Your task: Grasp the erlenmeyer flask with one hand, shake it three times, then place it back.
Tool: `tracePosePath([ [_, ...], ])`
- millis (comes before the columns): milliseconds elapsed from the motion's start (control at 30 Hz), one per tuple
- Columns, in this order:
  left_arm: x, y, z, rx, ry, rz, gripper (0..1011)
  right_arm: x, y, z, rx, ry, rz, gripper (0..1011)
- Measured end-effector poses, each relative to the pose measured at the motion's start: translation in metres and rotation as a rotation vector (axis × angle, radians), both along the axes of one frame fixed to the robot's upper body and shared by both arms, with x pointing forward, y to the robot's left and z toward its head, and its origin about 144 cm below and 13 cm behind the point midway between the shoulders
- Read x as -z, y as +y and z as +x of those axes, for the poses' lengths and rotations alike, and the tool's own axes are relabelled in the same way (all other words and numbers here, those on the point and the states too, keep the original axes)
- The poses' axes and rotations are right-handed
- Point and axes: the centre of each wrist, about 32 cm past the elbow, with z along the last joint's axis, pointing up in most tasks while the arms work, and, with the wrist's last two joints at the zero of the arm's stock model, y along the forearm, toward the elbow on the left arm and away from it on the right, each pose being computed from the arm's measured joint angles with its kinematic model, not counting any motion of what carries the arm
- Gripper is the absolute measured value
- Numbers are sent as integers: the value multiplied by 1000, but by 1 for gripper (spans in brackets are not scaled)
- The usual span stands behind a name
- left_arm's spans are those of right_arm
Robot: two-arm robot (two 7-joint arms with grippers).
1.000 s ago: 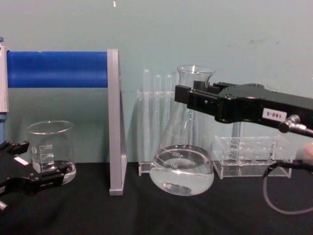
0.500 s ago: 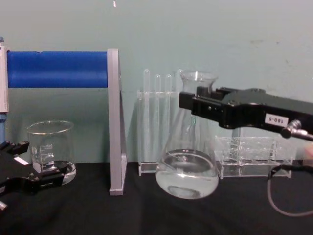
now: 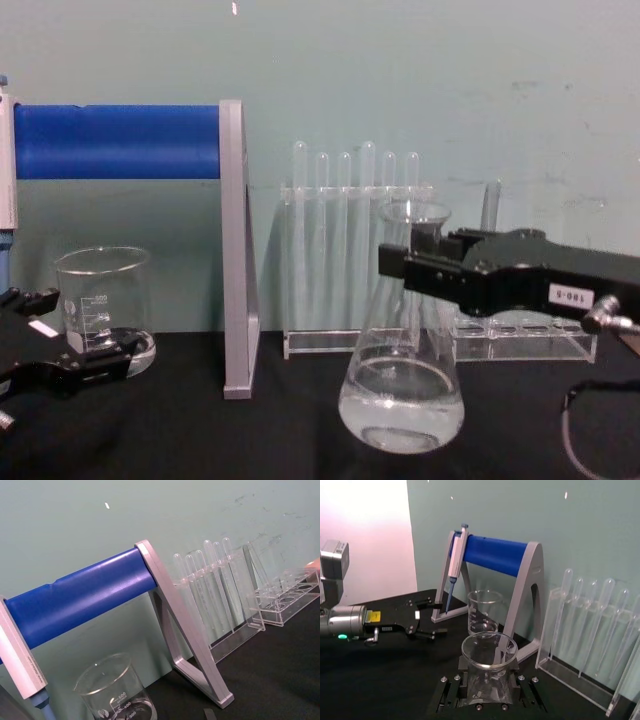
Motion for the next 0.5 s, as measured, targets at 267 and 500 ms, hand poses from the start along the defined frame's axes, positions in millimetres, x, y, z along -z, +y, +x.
tracePosePath([
  [267,0,0,0,0,0,0,1001,9,1,2,-12,25,-19,452],
  [500,0,0,0,0,0,0,1001,18,2,3,-31,41,-29,452],
])
